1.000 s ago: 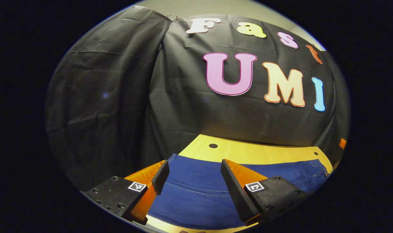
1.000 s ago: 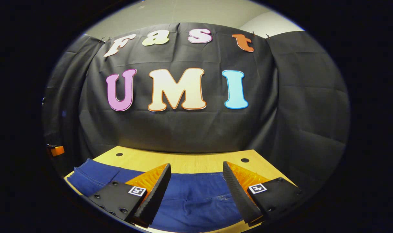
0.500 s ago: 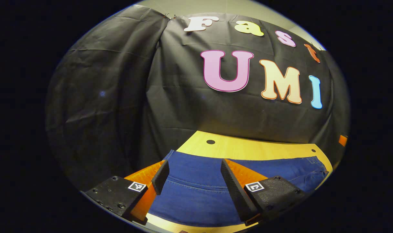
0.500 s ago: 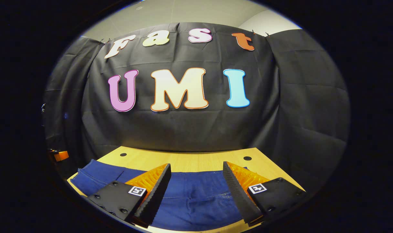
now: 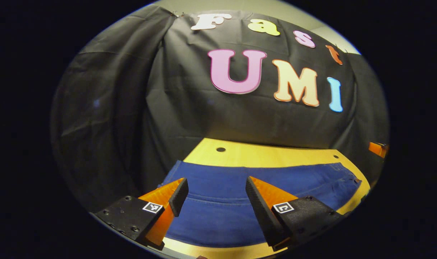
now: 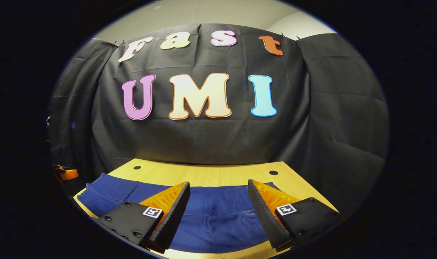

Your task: Grasp the waist and the cuffs of the jeans and fold them to make the two legs overlap; first hold the waist and fold one-third of the jeans toward the cuffs, then hold the cuffs and fold the remaining one-third in the same direction to finish folding.

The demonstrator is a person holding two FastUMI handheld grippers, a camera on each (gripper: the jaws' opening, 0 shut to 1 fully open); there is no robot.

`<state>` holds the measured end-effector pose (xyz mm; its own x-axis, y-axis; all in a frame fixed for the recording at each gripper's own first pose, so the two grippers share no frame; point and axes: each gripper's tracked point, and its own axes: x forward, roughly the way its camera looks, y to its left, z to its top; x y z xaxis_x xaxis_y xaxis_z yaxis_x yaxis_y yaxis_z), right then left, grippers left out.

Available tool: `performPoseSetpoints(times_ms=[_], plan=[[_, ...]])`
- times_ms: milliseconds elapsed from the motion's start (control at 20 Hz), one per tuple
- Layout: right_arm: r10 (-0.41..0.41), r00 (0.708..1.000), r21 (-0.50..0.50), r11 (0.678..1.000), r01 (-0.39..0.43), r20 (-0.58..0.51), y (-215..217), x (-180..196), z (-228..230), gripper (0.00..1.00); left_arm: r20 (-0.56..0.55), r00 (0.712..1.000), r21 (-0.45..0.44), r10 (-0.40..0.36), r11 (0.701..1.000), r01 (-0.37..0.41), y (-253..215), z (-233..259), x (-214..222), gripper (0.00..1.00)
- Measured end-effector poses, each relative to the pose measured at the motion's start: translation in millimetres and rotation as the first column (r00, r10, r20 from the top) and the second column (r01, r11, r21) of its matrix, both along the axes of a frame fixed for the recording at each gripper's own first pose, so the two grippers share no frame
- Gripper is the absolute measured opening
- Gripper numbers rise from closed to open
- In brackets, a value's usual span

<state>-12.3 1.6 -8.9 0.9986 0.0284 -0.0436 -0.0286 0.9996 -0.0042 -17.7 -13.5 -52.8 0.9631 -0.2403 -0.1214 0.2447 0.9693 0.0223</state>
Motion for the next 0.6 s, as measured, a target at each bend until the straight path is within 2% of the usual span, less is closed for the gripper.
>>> performPoseSetpoints(times_ms=[150, 250, 300, 450, 550, 600], plan=[[0.01, 1.0, -0.029, 1.0, -0.011, -0.028, -1.3, -1.5, -8.7, 0.99, -0.11, 0.986, 0.084, -0.126, 0.987, 0.136, 9.4, -33.2, -7.6, 0.95], [0.017, 0.999, -0.06, 0.998, -0.02, -0.048, -3.2, -1.2, -13.1, 0.96, -0.188, 0.96, 0.155, -0.206, 0.959, 0.236, 19.0, -52.1, -15.6, 0.95], [0.023, 0.998, -0.07, 0.997, -0.027, -0.061, -2.9, -2.3, -15.2, 0.99, -0.239, 0.945, 0.191, -0.225, 0.943, 0.273, 26.6, -65.1, -16.7, 0.95], [0.042, 0.994, -0.044, 0.998, -0.047, -0.104, 1.7, -15.1, -37.5, 0.99, -0.381, 0.899, 0.289, -0.217, 0.895, 0.339, 58.5, -93.1, -20.8, 0.96], [0.046, 0.991, -0.032, 0.998, -0.05, -0.125, 4.8, -17.8, -47.3, 0.99, -0.474, 0.849, 0.327, -0.232, 0.849, 0.415, 67.6, -113.4, -28.7, 0.96], [0.044, 0.99, -0.038, 0.998, -0.049, -0.133, 4.3, -17.6, -49.4, 0.99, -0.528, 0.816, 0.351, -0.234, 0.815, 0.461, 73.8, -125.7, -35.0, 0.96]])
